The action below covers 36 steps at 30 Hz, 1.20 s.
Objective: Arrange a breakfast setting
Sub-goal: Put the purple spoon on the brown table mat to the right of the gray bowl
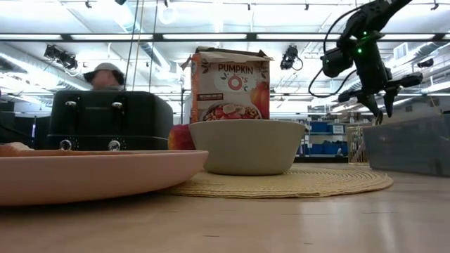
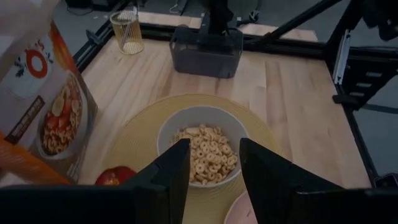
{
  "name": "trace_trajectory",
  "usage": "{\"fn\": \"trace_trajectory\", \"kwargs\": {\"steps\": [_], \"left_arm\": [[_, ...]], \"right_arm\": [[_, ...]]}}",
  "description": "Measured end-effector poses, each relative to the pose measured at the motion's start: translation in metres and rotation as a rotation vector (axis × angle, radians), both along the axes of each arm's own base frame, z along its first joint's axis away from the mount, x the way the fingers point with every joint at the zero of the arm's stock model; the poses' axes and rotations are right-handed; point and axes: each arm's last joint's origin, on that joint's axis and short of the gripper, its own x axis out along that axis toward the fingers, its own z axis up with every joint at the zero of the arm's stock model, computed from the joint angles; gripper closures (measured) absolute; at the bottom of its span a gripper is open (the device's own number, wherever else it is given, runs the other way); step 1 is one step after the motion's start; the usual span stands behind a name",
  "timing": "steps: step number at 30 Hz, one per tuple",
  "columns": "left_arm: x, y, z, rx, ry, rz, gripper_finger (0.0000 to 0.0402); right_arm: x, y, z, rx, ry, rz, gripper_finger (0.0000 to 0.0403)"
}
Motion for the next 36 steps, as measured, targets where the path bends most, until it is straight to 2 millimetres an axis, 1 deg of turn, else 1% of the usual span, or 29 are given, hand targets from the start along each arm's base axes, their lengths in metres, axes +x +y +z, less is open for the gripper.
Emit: {"fn": "trace_trajectory", "kwargs": {"steps": [8, 12, 16, 19, 22, 24, 26, 28, 30, 32, 34, 36], "left_arm": [[-0.004, 0.001, 0.002, -0.002, -0.009, 0.000, 0.0255], [-0.010, 0.003, 0.007, -0.005, -0.034, -0.002, 0.0255], [-0.021, 0.006, 0.015, 0.004, -0.070, -0.011, 0.0255], [-0.029, 0.009, 0.020, 0.034, -0.099, -0.027, 0.0255], [-0.034, 0.011, 0.023, 0.060, -0.107, -0.038, 0.0255], [-0.036, 0.012, 0.022, 0.070, -0.097, -0.040, 0.0255], [-0.036, 0.013, 0.021, 0.073, -0.084, -0.034, 0.0255], [-0.036, 0.014, 0.020, 0.062, -0.068, -0.042, 0.0255], [-0.036, 0.014, 0.020, 0.033, -0.069, -0.072, 0.0255], [-0.035, 0.014, 0.020, 0.003, -0.075, -0.089, 0.0251], [-0.034, 0.014, 0.021, -0.019, -0.087, -0.106, 0.0241], [-0.034, 0.013, 0.023, -0.052, -0.104, -0.121, 0.0224]], "right_arm": [[0.003, -0.006, 0.000, -0.040, -0.046, 0.014, 0.0349], [0.003, -0.006, 0.000, -0.041, -0.036, 0.029, 0.0375], [0.003, -0.005, 0.002, -0.041, -0.018, 0.055, 0.0385], [0.003, -0.001, 0.010, -0.063, -0.012, 0.068, 0.0385], [0.004, 0.004, 0.026, -0.077, 0.002, 0.091, 0.0386], [0.005, 0.008, 0.040, -0.071, 0.026, 0.136, 0.0386], [0.006, 0.013, 0.057, -0.061, 0.047, 0.204, 0.0386], [0.009, 0.019, 0.076, -0.048, 0.082, 0.310, 0.0386], [0.014, 0.026, 0.096, -0.044, 0.108, 0.451, 0.0387], [0.021, 0.035, 0.116, -0.023, 0.109, 0.636, 0.0387], [0.031, 0.048, 0.135, -0.009, 0.060, 0.840, 0.0387], [0.042, 0.066, 0.153, -0.008, -0.030, 1.069, 0.0387]]}}
